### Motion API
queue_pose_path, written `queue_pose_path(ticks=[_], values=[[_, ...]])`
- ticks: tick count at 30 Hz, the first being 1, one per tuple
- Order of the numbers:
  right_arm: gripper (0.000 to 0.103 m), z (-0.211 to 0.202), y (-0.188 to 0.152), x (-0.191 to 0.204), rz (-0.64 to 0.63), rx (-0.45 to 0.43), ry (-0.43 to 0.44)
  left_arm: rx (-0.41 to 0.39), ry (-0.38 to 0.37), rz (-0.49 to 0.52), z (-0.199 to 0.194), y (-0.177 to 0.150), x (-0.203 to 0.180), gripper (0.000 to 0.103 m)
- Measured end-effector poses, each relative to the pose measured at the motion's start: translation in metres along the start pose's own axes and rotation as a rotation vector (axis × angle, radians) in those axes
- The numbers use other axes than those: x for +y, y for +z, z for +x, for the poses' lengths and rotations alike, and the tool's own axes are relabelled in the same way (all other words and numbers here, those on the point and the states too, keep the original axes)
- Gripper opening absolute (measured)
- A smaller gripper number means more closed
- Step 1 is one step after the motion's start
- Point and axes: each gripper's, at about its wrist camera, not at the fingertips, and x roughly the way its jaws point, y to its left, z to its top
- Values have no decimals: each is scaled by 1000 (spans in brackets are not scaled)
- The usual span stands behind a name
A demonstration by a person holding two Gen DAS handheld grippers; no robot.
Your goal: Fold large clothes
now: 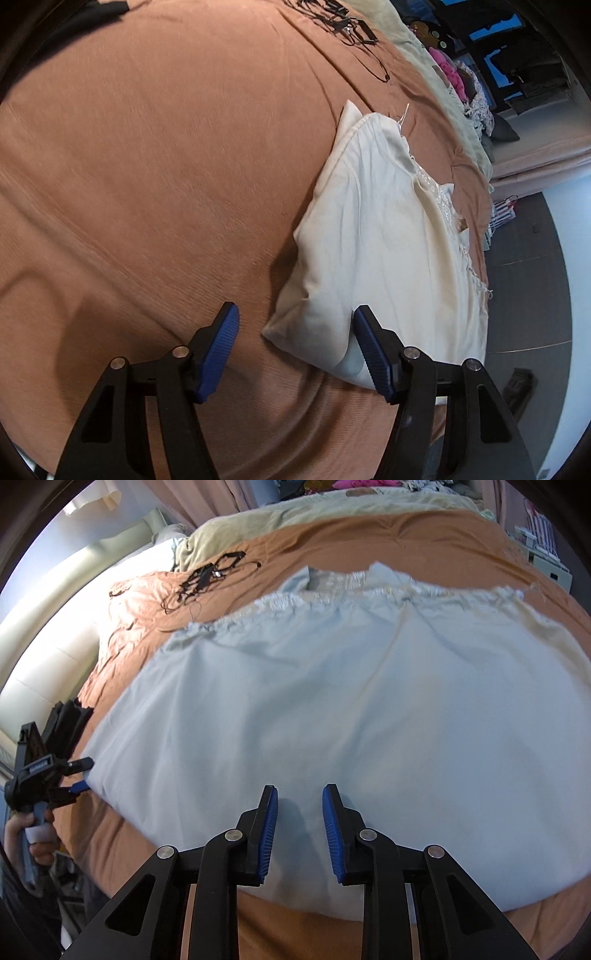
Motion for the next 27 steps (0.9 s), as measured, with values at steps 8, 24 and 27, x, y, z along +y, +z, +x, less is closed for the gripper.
queue_pose_path(ticks=[8,24,27], values=[[23,-1,-12,1,2,26,-1,19,-43,-47,12,1,2,51],[12,58,93,-13,16,69,-89,-47,-1,-3,-16,-1,-24,23],[12,69,109,-17,17,72,-100,-34,-9,-14,-16,2,-22,24]])
